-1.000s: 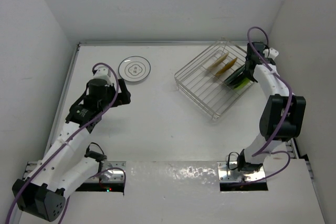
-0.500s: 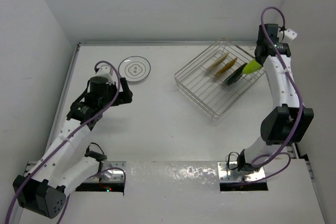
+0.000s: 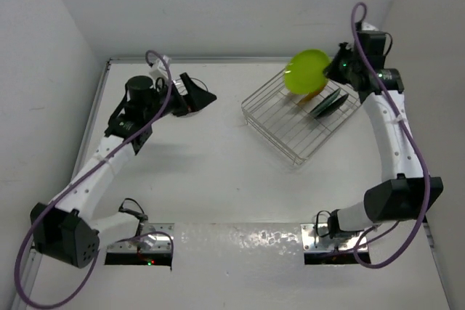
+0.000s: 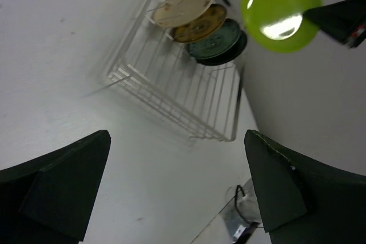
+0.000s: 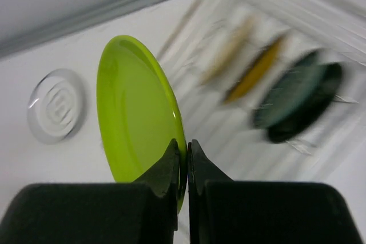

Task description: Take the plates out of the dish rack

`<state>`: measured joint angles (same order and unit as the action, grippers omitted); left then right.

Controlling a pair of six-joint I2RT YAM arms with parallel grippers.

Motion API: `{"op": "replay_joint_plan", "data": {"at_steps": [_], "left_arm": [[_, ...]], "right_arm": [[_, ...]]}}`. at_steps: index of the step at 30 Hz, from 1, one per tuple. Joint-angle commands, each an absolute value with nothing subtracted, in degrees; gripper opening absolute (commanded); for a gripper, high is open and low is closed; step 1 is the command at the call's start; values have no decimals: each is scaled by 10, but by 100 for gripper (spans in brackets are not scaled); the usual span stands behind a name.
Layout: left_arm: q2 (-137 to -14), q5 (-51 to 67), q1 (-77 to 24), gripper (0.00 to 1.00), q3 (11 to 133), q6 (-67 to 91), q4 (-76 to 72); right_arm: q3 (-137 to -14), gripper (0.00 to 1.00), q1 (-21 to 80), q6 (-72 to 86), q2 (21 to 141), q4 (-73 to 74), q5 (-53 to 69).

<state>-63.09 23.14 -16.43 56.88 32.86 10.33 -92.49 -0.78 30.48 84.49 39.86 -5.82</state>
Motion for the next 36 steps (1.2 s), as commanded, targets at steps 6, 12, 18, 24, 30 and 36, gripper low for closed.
{"op": "replay_joint_plan", "data": {"at_steps": [6,12,18,24,30,36], "left_arm": [[-800,314,-173,98,656,434,-46],[-845,319,-174,78,640,440,-68],[-838,273,-174,0,618,423,-34],[-740,135,-174,0,499,442,-4],[-680,48,-173,0,361,453,18],[-713,60,-174,0,269,446,-40]], "right_arm": [[-714,1,110,434,798,-33,353],[-643,0,160,526,816,-183,368],[-617,10,169,535,832,-196,360],[-623,99,169,435,812,-9,261],[-650,99,167,367,762,230,-59],[-681,99,138,339,753,317,-174]]}}
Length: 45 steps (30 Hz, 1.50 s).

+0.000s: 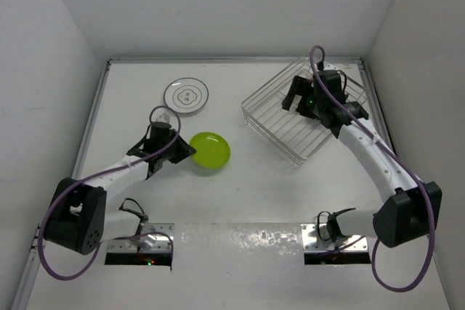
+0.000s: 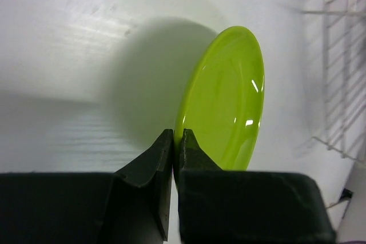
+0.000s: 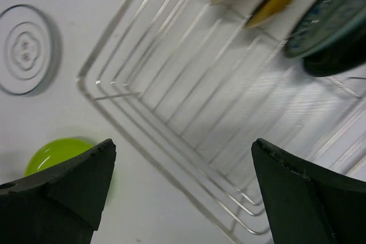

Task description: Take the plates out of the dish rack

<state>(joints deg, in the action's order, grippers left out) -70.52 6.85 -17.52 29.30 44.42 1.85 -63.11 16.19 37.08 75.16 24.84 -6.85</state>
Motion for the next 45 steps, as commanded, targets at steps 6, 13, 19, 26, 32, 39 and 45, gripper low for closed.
{"op": "replay_joint_plan", "data": {"at_steps": [6,13,19,26,32,39,45], "left_arm": [[-712,37,-174,56,230,446,-23],[-624,-1,-180,99,286,404,125],[-488,-63,-184,100,386,327,256],[-478,-103,-184,100,494,221,326],[-506,-76,-184,100,471,200,303],[-505,-67,-184,100,467,198,295],[-505,-63,-184,100,465,198,294]], "right_arm": [[-720,99,34,329,788,360,-142],[-768,75,-12,316,831,380,-232],[-809,46,-36,323,890,386,-237],[-840,41,-42,334,950,392,-250],[-831,37,-45,342,984,363,-236],[-817,31,-47,352,1008,345,-248],[-815,22,-47,368,1015,333,-236]]}}
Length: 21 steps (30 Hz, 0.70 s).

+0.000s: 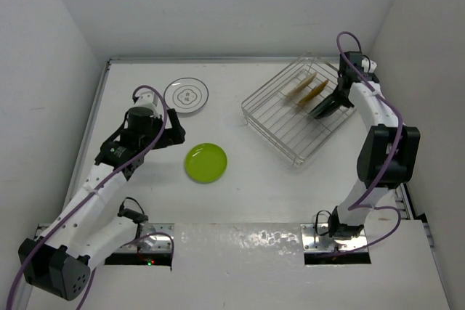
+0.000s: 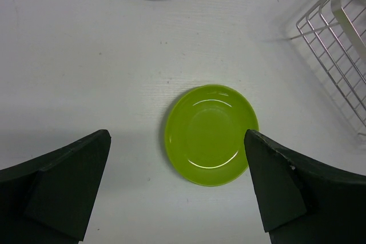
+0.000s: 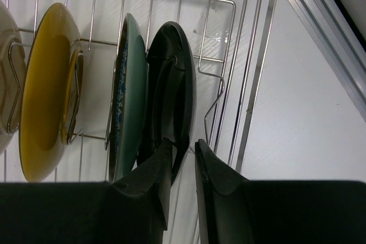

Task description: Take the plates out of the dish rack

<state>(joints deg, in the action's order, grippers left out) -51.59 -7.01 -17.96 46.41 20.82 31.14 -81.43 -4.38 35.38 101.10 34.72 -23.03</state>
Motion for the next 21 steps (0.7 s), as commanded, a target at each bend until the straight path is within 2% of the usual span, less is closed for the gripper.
{"op": "replay_joint_plan", "data": {"at_steps": [1,13,21], "left_arm": [[-505,-63,-184,100,465,198,294],[-503,-61,-184,100,468,196,294],[-498,-37,-184,100,491,200,294]], "right_arm": [[-816,20,-47,371,1017,336,-240],[-892,0,-47,400,1001,401,-280],[-986,0,-47,355,971,490,-343]]}}
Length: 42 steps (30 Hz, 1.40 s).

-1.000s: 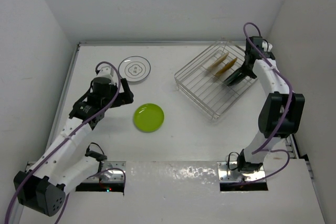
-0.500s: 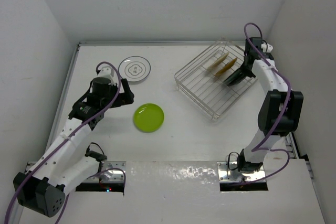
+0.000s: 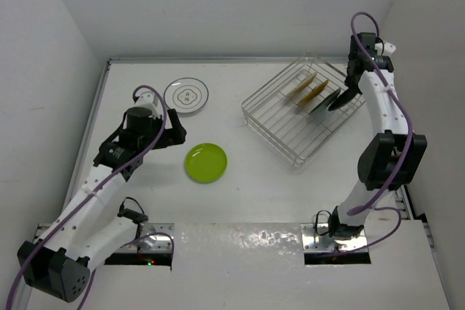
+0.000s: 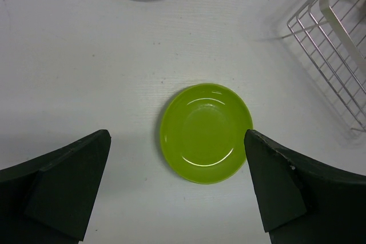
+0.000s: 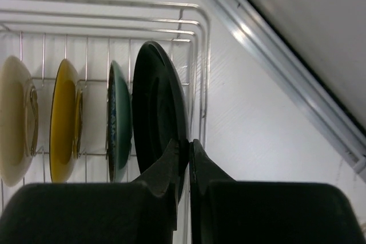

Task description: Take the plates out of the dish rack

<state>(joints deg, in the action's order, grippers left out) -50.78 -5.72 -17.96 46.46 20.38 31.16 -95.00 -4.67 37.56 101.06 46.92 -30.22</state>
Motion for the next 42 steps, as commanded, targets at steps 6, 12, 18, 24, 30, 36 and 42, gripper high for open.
{"op": "replay_joint_plan", "data": {"at_steps": [6,12,18,24,30,36,42], "left_arm": [[-521,102,-184,100,539,227,251],[-598,294,-185,100,561,324,97],[-689,340,-188,100,601,402,-32],[-729,223,-203,95,628,390,59],[-743,196,-203,86,586,379,53],[-759,193,-203,3,579,373,54],[-738,161,-203,0,542,367,66]], "right_arm": [[-974,0,-47,303,890,487,-347],[-922,0,-26,234,798,430,-155],[-824,0,23,237,748,289,196],[-672,0,122,328,723,76,330],[-587,0,156,473,740,-133,350],[-587,0,216,478,787,-166,333],[-550,8,217,491,801,-195,321]]}}
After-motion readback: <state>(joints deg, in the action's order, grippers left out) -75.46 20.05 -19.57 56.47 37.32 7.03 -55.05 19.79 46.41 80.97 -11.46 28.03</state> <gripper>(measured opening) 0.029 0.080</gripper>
